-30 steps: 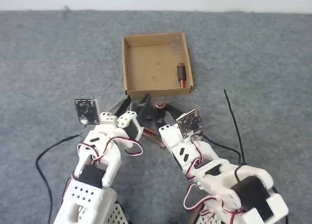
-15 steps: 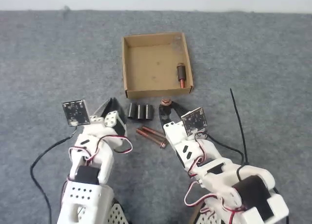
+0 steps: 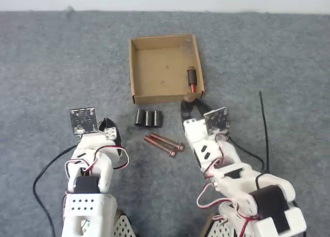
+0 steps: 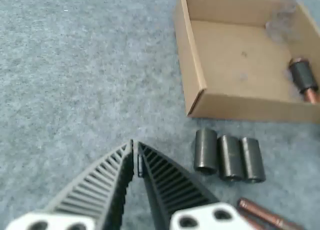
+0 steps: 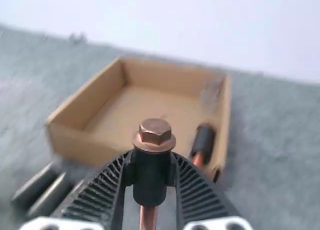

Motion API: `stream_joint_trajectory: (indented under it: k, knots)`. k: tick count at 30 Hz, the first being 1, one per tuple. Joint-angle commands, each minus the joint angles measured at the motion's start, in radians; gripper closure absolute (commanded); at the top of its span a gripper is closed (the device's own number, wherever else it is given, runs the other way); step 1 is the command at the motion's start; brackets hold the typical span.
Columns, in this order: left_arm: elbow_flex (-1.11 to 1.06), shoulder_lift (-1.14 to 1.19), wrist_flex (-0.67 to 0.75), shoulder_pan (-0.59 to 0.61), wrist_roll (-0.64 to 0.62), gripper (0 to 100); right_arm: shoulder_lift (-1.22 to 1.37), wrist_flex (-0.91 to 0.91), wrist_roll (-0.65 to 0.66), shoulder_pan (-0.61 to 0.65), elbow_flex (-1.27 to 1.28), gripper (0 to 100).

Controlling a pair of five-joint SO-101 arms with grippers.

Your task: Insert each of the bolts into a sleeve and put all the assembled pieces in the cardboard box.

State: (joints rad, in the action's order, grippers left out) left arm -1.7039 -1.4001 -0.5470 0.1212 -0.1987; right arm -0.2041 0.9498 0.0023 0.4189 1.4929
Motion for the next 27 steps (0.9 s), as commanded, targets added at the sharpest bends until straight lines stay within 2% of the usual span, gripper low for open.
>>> stream_joint_trajectory:
  k: [1,4,10,20,23,27]
  knots:
    - [0.013,-0.003,-0.051,-0.002,0.081,99,-0.058,-0.002,-0.002,-0.058,-0.124,99.2]
    - [0.013,-0.003,-0.103,-0.034,0.117,99,-0.054,-0.004,-0.002,-0.068,-0.178,99.2]
    - [0.013,-0.003,-0.107,-0.035,0.121,99,-0.047,-0.027,-0.002,-0.067,-0.287,99.2]
    - [0.013,-0.003,-0.107,-0.035,0.123,99,-0.045,-0.690,-0.002,-0.068,-0.700,99.2]
    - [0.013,-0.003,-0.107,-0.035,0.123,99,-0.038,-0.812,-0.006,-0.064,-0.793,99.2]
    - [0.013,-0.003,-0.107,-0.035,0.123,99,0.064,-0.880,-0.005,-0.064,-0.916,99.2]
